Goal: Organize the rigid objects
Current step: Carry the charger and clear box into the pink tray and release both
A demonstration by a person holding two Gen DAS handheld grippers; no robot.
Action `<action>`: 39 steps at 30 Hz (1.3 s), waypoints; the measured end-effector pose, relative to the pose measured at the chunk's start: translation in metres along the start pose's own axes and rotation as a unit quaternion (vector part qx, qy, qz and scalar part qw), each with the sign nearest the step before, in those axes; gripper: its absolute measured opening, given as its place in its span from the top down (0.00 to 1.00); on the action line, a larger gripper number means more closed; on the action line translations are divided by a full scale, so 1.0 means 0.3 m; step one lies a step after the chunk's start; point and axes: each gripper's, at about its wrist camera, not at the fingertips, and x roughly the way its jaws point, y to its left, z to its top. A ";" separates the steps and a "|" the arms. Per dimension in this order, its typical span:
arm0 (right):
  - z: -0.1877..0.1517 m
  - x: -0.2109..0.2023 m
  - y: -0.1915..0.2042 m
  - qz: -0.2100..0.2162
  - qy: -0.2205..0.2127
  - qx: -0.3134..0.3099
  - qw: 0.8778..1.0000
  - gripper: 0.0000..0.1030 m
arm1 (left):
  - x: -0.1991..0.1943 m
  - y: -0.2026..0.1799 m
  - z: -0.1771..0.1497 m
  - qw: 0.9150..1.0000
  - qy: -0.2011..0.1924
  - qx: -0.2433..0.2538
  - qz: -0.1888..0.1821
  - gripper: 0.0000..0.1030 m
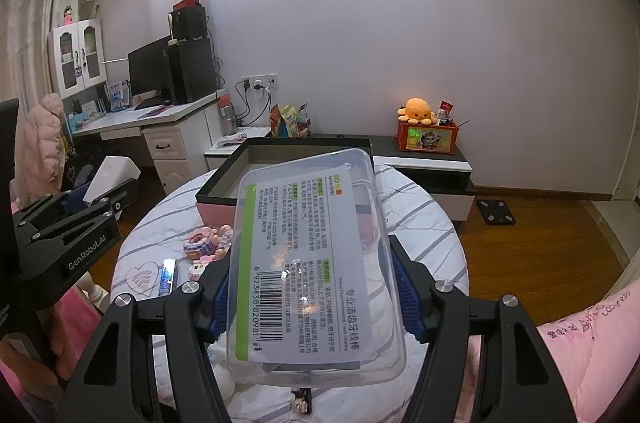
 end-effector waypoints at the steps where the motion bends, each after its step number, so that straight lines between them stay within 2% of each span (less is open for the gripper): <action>1: 0.007 0.014 -0.003 -0.001 0.000 0.000 1.000 0.36 | 0.018 -0.005 0.013 1.000 0.000 0.002 0.002 0.61; 6: 0.054 0.104 -0.015 0.000 -0.001 -0.005 1.000 0.36 | 0.125 -0.019 0.073 1.000 0.003 0.007 -0.003 0.61; 10: 0.116 0.232 -0.033 0.001 0.003 -0.009 1.000 0.36 | 0.274 -0.041 0.144 1.000 0.011 0.014 -0.004 0.61; 19: 0.208 0.593 -0.094 0.006 0.050 -0.010 0.999 0.36 | 0.678 -0.095 0.221 0.995 0.090 0.035 -0.017 0.61; 25: 0.205 0.743 -0.122 0.006 0.081 -0.011 0.997 0.36 | 0.805 -0.109 0.195 0.990 0.134 0.044 -0.012 0.61; 29: 0.199 0.769 -0.124 0.018 0.086 -0.008 0.996 0.35 | 0.819 -0.109 0.192 0.990 0.134 0.044 -0.004 0.59; 30: 0.200 0.774 -0.120 0.020 0.088 -0.011 0.996 0.34 | 0.812 -0.107 0.193 0.991 0.130 0.044 -0.001 0.47; 31: 0.204 0.783 -0.118 0.018 0.094 -0.015 0.995 0.22 | 0.806 -0.104 0.198 0.991 0.125 0.042 0.005 0.35; 32: 0.207 0.788 -0.115 0.010 0.098 -0.017 0.995 0.18 | 0.798 -0.097 0.202 0.992 0.117 0.037 0.006 0.14; 33: 0.209 0.787 -0.118 -0.002 0.096 -0.014 0.995 0.16 | 0.785 -0.091 0.207 0.994 0.104 0.031 0.002 0.03; 35: 0.217 0.781 -0.122 -0.015 0.091 -0.010 0.996 0.16 | 0.774 -0.081 0.212 0.995 0.097 0.030 0.007 0.03; 39: 0.218 0.783 -0.138 -0.011 0.096 0.000 0.995 0.16 | 0.786 -0.074 0.210 0.994 0.104 0.032 0.015 0.03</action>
